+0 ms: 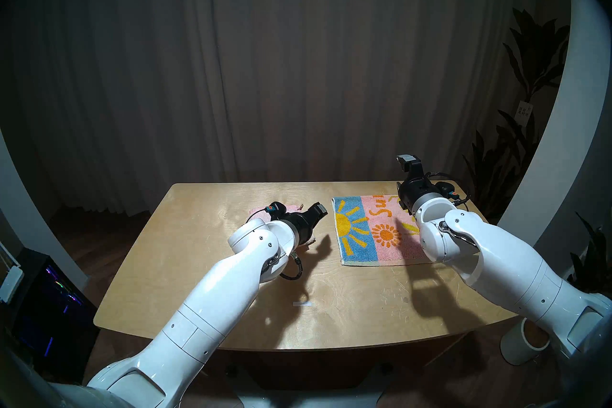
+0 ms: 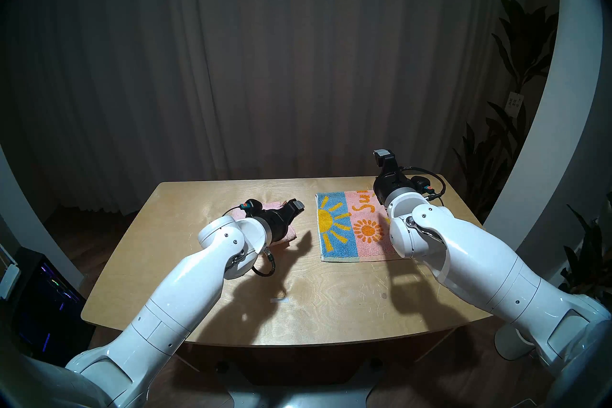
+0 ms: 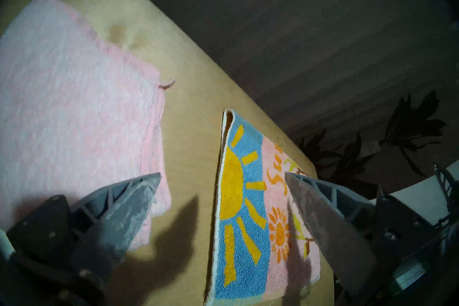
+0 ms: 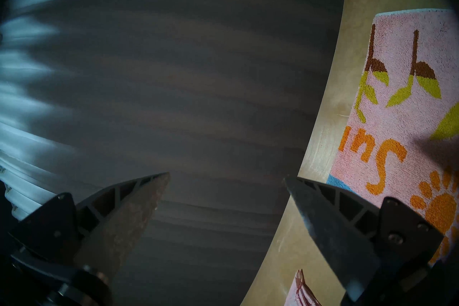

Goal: Fold each towel twice and stack them on table

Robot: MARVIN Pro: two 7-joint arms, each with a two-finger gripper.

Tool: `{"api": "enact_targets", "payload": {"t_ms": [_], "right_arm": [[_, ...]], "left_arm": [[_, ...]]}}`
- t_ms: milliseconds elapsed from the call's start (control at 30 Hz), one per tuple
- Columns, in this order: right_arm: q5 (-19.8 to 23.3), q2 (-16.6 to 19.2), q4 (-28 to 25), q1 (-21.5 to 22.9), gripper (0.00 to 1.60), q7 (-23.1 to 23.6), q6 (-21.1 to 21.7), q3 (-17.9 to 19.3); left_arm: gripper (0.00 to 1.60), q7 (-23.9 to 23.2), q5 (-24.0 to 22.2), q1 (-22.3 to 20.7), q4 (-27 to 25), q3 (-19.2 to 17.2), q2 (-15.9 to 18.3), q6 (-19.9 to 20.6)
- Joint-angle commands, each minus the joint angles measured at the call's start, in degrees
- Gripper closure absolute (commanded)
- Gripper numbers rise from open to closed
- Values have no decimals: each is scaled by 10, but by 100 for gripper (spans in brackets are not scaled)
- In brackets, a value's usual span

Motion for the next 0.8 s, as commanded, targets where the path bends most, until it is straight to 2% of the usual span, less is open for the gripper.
{"api": "enact_targets", "payload": {"t_ms": [0,133,300,333,400,467,500,700,767], "right_arm": [[15,19,-25,-10,0,-7,-9,14],[43,26,-43,-28,0,-18,-14,19],[70,43,-62,-49,0,-30,-22,29],[85,54,-72,-61,0,-37,-28,35],[89,59,-75,-66,0,-39,-30,37],[102,73,-83,-81,0,-45,-38,43],[107,79,-84,-87,0,-48,-39,44],[149,136,-99,-141,0,-64,-64,68],[155,133,-96,-148,0,-67,-69,76]], "left_arm": [[0,-47,-16,10,-69,-73,33,-42],[0,-68,-45,39,-104,-96,38,-41],[0,-90,-89,67,-134,-100,31,-21],[0,-93,-111,82,-158,-98,31,-12],[0,-100,-121,77,-145,-95,25,-7],[0,-98,-142,93,-176,-90,28,6],[0,-101,-149,89,-170,-83,23,13],[0,-78,-211,123,-229,-56,19,51],[0,-75,-217,124,-229,-51,17,54]]}}
